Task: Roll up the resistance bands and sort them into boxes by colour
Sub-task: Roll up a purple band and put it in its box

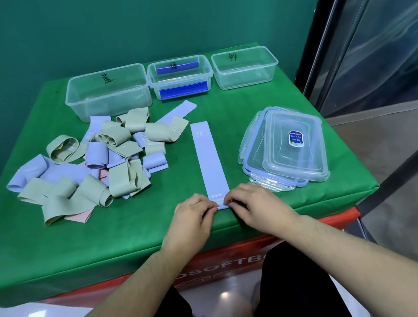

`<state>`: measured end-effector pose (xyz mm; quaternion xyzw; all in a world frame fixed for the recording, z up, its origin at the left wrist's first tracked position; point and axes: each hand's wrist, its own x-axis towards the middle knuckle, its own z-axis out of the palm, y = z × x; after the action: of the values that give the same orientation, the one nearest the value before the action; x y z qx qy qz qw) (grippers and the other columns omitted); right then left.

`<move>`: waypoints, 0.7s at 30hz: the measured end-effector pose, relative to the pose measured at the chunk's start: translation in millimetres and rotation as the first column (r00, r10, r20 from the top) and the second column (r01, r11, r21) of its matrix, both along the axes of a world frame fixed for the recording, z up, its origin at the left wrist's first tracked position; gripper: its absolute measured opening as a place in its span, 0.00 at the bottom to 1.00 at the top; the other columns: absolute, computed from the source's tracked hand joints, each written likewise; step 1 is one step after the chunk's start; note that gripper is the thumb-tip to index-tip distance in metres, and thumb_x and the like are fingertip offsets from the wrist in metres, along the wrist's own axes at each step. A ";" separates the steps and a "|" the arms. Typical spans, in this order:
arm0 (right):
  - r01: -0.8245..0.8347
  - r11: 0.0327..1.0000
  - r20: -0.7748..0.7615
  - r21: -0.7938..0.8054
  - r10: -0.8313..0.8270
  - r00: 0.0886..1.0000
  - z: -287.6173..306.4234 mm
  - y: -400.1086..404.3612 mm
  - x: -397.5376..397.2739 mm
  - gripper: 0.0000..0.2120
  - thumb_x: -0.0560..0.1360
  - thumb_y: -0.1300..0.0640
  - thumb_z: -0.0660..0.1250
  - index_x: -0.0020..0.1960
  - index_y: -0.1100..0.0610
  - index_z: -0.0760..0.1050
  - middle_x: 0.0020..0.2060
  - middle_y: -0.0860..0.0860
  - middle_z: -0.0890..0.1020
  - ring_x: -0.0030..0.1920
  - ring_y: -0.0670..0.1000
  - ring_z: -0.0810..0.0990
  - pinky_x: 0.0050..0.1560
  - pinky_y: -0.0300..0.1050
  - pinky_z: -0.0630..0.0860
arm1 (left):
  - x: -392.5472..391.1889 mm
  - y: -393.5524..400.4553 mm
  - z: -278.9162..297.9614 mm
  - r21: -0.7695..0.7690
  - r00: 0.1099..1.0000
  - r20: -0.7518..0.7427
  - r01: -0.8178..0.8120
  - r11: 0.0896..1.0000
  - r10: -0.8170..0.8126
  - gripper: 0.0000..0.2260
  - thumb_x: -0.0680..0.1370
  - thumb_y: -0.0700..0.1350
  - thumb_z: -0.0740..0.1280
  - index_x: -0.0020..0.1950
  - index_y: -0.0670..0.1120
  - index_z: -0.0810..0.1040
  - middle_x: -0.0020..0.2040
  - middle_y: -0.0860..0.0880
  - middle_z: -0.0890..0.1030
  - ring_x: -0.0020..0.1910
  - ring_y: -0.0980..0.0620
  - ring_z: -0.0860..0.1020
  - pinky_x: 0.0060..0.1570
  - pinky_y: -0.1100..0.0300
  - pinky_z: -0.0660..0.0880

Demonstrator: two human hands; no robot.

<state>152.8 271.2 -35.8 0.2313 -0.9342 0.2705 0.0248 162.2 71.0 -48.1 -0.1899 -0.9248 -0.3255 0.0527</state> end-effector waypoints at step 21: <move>-0.018 0.992 -0.303 0.122 0.054 0.951 -14.1 -0.1 -3.1 0.08 0.76 0.57 0.71 0.53 0.57 0.83 0.44 0.50 0.79 0.45 0.54 0.73 0.47 0.49 0.77 | -6.4 1.0 -1.6 -0.071 0.985 -0.173 0.002 0.997 -0.014 0.06 0.75 0.42 0.74 0.51 0.45 0.84 0.46 0.50 0.79 0.41 0.52 0.77 0.46 0.54 0.73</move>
<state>149.8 271.2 -49.9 0.2884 -0.9290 0.1761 0.1507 155.8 72.0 -49.6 -0.2229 -0.9269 -0.2750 0.1247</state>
